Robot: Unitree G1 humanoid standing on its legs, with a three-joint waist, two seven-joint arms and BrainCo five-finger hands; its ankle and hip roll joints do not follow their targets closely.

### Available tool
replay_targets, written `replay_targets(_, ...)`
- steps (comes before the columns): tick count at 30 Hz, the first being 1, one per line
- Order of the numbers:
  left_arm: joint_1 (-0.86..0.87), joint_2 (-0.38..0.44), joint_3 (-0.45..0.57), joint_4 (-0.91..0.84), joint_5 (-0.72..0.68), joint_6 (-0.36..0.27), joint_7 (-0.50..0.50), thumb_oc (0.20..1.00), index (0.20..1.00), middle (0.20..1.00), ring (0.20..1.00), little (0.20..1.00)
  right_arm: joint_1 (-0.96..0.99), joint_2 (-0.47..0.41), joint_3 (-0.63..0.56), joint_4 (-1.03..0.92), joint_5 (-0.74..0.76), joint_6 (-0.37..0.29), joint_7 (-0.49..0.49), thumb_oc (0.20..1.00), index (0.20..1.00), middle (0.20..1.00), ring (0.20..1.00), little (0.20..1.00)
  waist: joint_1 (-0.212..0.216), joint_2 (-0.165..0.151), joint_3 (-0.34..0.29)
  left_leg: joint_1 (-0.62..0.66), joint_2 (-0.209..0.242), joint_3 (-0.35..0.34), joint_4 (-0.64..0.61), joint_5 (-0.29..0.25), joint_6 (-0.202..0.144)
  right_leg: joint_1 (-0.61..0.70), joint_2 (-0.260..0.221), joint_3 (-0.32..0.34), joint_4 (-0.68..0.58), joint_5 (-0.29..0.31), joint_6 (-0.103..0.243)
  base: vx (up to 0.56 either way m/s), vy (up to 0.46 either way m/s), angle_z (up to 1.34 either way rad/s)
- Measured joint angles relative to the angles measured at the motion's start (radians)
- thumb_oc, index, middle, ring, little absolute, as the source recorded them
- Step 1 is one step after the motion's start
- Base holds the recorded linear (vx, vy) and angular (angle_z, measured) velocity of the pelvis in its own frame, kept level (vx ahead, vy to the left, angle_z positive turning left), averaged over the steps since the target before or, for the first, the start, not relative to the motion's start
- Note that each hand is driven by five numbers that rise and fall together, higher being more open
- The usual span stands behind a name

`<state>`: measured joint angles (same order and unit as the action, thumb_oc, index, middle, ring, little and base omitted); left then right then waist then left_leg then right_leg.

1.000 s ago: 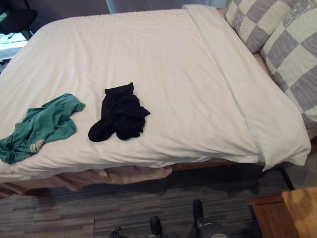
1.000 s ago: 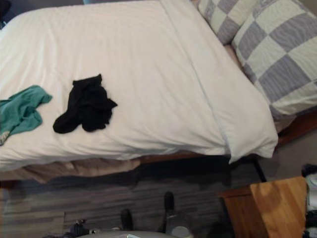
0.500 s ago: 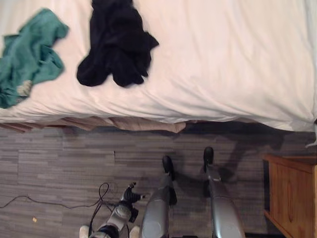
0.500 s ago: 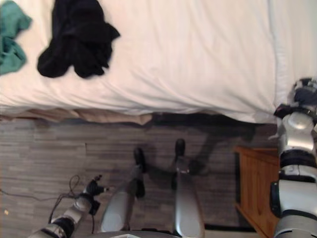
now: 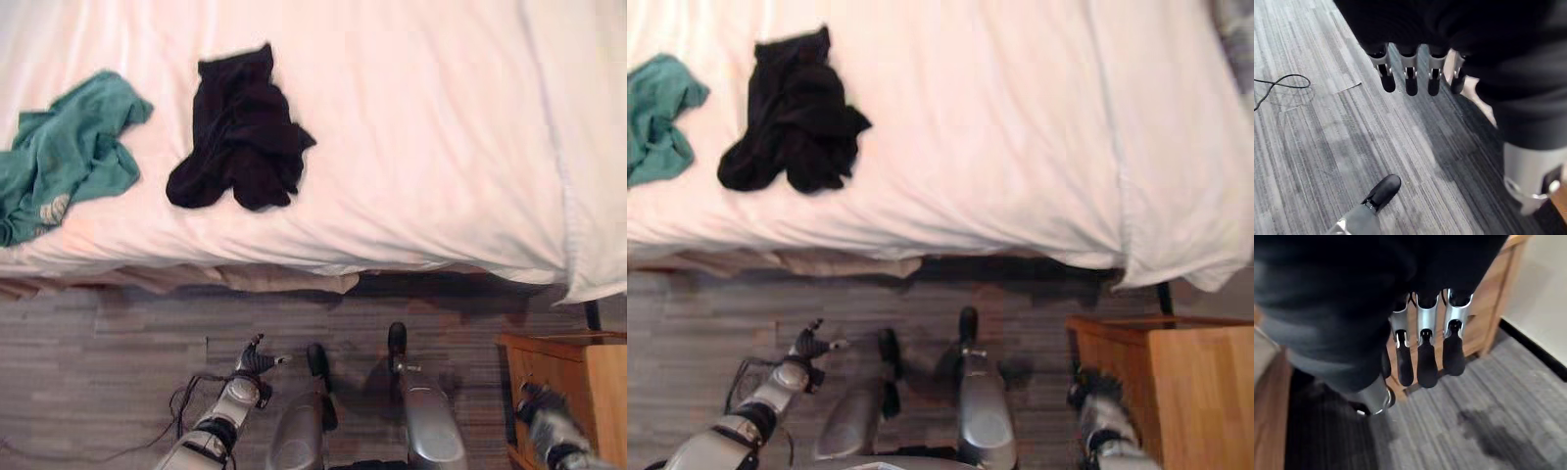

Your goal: Tidy up the quilt and then pick up the clothes from the bed and put them into the laundry hamper.

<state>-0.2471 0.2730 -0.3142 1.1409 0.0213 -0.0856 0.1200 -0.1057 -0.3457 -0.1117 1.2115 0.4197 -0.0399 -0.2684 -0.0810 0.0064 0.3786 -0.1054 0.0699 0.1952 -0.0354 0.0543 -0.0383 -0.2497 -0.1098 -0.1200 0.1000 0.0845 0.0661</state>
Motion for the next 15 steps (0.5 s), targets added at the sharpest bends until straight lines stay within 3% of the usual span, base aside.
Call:
replay_targets(2, 0.02, -0.007, 0.006, 0.043, 0.011, 0.001, -0.007, 1.0, 1.0, 1.0, 1.0, 1.0, 0.044, 0.016, 0.046, 0.035, -0.069, 0.008, 0.026, 1.0, 1.0, 1.0, 1.0, 1.0, 0.001, -0.016, -0.043, 0.046, -0.004, 0.0, -0.036, 0.006, 0.003, 0.052, 0.001, -0.008, -0.048, 0.02, 0.01, -0.04, 0.132, -0.02)
replay_targets(3, 0.046, -0.008, 0.008, 0.056, 0.027, 0.008, -0.01, 1.0, 1.0, 1.0, 1.0, 1.0, 0.066, 0.032, 0.093, 0.045, -0.108, 0.019, 0.049, 1.0, 1.0, 1.0, 1.0, 1.0, 0.002, -0.032, -0.094, 0.059, -0.006, 0.003, -0.046, 0.009, 0.003, 0.067, 0.002, -0.01, -0.06, 0.023, 0.013, -0.14, 0.18, 0.02)
replay_targets(4, 0.07, -0.001, 0.01, 0.058, 0.033, 0.01, -0.014, 1.0, 1.0, 1.0, 1.0, 1.0, 0.079, 0.049, 0.15, 0.057, -0.144, 0.02, 0.065, 1.0, 1.0, 1.0, 1.0, 1.0, 0.002, -0.047, -0.123, 0.058, -0.01, 0.0, -0.05, 0.013, 0.021, 0.073, 0.001, -0.013, -0.051, 0.035, 0.01, -0.14, 0.148, 0.12)
replay_targets(6, 0.08, 0.006, 0.01, 0.058, 0.04, 0.01, -0.019, 1.0, 1.0, 1.0, 1.0, 1.0, 0.086, 0.074, 0.188, 0.058, -0.174, 0.019, 0.087, 1.0, 1.0, 1.0, 1.0, 1.0, 0.007, -0.062, -0.144, 0.068, -0.013, -0.013, -0.05, 0.011, 0.019, 0.077, 0.002, -0.012, -0.045, 0.024, 0.02, -0.02, 0.093, 0.15)
replay_targets(7, 0.105, 0.022, 0.022, 0.066, 0.041, 0.009, -0.026, 1.0, 1.0, 1.0, 1.0, 1.0, 0.079, 0.107, 0.222, 0.058, -0.211, 0.021, 0.11, 1.0, 1.0, 1.0, 1.0, 1.0, 0.031, -0.071, -0.162, 0.067, -0.009, -0.003, -0.051, 0.015, 0.029, 0.076, 0.004, -0.019, -0.039, 0.009, 0.02, -0.02, 0.123, -0.07)
replay_targets(8, 0.132, 0.025, 0.039, 0.071, 0.046, 0.008, -0.034, 1.0, 1.0, 1.0, 1.0, 1.0, 0.058, 0.128, 0.284, 0.051, -0.251, 0.024, 0.121, 1.0, 1.0, 1.0, 1.0, 1.0, 0.057, -0.063, -0.166, 0.081, 0.003, 0.006, -0.052, 0.009, 0.02, 0.073, 0.009, -0.042, 0.013, -0.016, -0.011, -0.05, 0.115, -0.22)
replay_targets(9, 0.139, 0.036, 0.048, 0.076, 0.057, 0.01, -0.035, 1.0, 1.0, 1.0, 1.0, 1.0, 0.065, 0.137, 0.312, 0.051, -0.271, 0.024, 0.134, 1.0, 1.0, 1.0, 1.0, 1.0, 0.06, -0.072, -0.184, 0.083, 0.001, 0.006, -0.051, 0.005, 0.015, 0.078, 0.013, -0.034, 0.008, -0.029, -0.013, -0.08, 0.064, -0.15)
replay_targets(10, 0.163, 0.037, 0.052, 0.087, 0.066, 0.012, -0.034, 1.0, 1.0, 1.0, 1.0, 1.0, 0.056, 0.141, 0.346, 0.035, -0.305, 0.022, 0.144, 1.0, 1.0, 1.0, 1.0, 1.0, 0.07, -0.05, -0.197, 0.072, 0.005, 0.004, -0.037, 0.019, 0.007, 0.078, 0.027, -0.032, -0.004, -0.03, -0.008, -0.14, 0.066, 0.06)
replay_targets(12, 0.16, 0.029, 0.058, 0.109, 0.071, 0.013, -0.037, 1.0, 1.0, 1.0, 1.0, 1.0, 0.055, 0.114, 0.364, -0.002, -0.347, 0.001, 0.151, 1.0, 1.0, 1.0, 1.0, 1.0, 0.062, -0.042, -0.201, 0.017, 0.006, -0.021, 0.042, -0.002, 0.005, 0.083, 0.024, -0.021, -0.025, -0.029, -0.008, -0.14, 0.163, 0.65)
replay_targets(13, 0.126, 0.023, 0.073, 0.134, 0.071, 0.006, -0.036, 1.0, 1.0, 1.0, 1.0, 1.0, 0.044, 0.099, 0.402, -0.007, -0.38, 0.004, 0.159, 1.0, 1.0, 1.0, 1.0, 1.0, 0.077, -0.039, -0.199, -0.108, -0.009, -0.022, 0.179, 0.036, -0.091, 0.079, -0.012, -0.058, -0.034, -0.021, -0.039, -0.02, 0.291, 1.42)
replay_targets(14, 0.077, 0.013, 0.078, 0.16, 0.07, 0.006, -0.037, 1.0, 1.0, 1.0, 1.0, 1.0, 0.037, 0.085, 0.409, -0.012, -0.383, 0.005, 0.165, 1.0, 1.0, 1.0, 1.0, 1.0, 0.077, -0.067, -0.19, -0.189, -0.028, 0.026, 0.261, 0.127, -0.194, 0.077, -0.081, -0.097, -0.062, -0.003, -0.057, 0.05, 0.319, 1.33)
replay_targets(15, 0.082, 0.014, 0.095, 0.151, 0.069, 0.002, -0.035, 1.0, 1.0, 1.0, 1.0, 1.0, 0.016, 0.09, 0.377, 0.011, -0.387, 0.016, 0.174, 1.0, 1.0, 1.0, 1.0, 1.0, 0.085, -0.082, -0.188, -0.203, 0.001, 0.125, 0.284, 0.107, -0.158, 0.085, -0.098, -0.096, -0.088, 0.013, -0.049, 0.08, 0.303, 0.65)
